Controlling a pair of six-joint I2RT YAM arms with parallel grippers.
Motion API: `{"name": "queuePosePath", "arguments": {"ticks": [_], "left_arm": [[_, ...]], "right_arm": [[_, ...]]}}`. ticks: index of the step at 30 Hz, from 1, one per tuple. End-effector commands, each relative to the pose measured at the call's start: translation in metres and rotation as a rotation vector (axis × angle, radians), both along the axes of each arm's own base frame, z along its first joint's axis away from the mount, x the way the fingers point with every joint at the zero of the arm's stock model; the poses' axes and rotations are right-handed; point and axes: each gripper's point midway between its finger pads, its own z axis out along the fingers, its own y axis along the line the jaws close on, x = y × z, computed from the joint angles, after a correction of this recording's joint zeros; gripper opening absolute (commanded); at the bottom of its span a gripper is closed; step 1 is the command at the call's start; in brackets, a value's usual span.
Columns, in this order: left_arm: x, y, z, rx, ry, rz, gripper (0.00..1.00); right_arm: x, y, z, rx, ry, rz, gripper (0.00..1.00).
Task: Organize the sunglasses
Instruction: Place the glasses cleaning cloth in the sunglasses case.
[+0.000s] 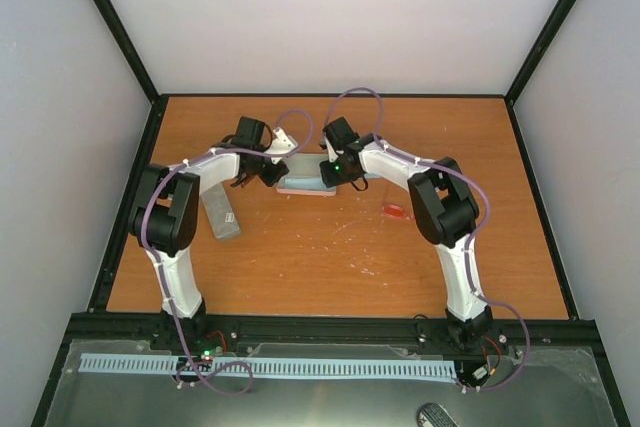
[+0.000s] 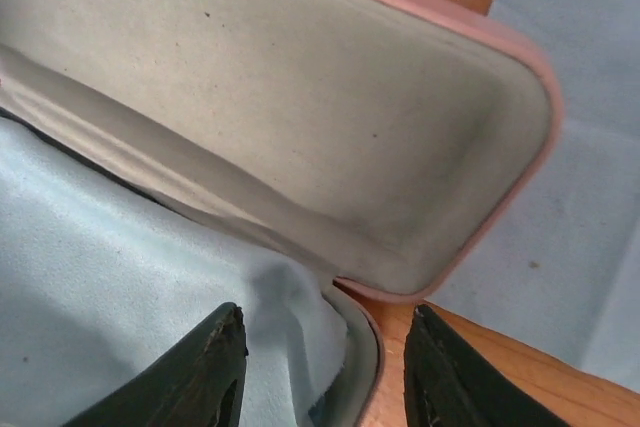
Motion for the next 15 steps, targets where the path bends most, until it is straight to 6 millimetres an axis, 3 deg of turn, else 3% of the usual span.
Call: {"name": "queuePosePath", "arguments": {"ticks": [1,8,11,15], "left_arm": [[0.012,0.004,0.031,-0.026,-0.075,0.049,0.19],[0.024,0.011,0.055,-0.018,-0.146,0.097,0.23],[0.029,0.017,0.056,-0.012,-0.148,0.126,0.23],[0.036,0.03,0.053,-0.021,-0.119,0.168,0.24]], "right_arm": [[0.005,-0.011,0.042,-0.018,-0.098,-0.034,0.43],[0.008,-0.034,0.091,-0.017,-0.211,-0.125,0.48],[0.002,-0.072,0.087,-0.04,-0.163,-0.258,0.49],[-0.025,-0.138,0.075,0.024,-0.017,-0.523,0.47]]}}
